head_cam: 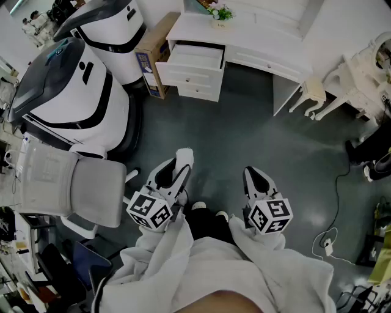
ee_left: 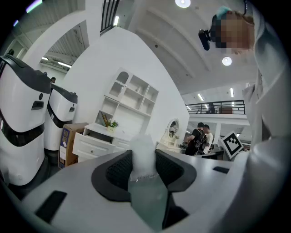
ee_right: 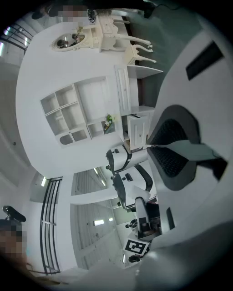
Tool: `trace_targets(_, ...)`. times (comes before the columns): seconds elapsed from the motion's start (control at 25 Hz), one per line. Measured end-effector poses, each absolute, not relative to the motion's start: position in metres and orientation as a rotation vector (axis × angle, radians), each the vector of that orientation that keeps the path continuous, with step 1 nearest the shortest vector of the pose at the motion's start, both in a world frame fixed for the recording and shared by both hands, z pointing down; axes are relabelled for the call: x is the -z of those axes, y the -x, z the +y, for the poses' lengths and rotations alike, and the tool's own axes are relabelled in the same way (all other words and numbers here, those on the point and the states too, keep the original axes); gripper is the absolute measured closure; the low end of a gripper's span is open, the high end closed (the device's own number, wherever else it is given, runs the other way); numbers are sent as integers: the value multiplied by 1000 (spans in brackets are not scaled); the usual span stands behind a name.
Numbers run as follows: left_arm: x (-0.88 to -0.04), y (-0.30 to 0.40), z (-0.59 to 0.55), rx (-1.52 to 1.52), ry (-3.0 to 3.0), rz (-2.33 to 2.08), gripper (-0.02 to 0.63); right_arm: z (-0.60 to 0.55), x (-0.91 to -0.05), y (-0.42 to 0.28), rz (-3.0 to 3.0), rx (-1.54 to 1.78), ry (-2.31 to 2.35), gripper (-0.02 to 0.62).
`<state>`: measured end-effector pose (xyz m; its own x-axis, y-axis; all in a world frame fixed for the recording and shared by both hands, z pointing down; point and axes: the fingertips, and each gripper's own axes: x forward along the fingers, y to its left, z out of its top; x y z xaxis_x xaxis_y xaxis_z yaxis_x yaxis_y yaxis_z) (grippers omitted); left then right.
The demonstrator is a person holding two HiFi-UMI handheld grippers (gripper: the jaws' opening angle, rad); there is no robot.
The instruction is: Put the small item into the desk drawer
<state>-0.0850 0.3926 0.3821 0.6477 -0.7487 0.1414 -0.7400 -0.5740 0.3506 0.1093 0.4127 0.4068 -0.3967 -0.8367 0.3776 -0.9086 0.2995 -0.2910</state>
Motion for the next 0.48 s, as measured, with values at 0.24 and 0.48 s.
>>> trace_targets(0.24, -380, 93, 392, 48, -2503, -1190, 437, 418, -409, -114, -2384, -734, -1678, 551)
trace_targets(0.48, -377, 98, 386, 63, -2524, -1171, 437, 421, -404, -115, -2356, -701, -1736, 551)
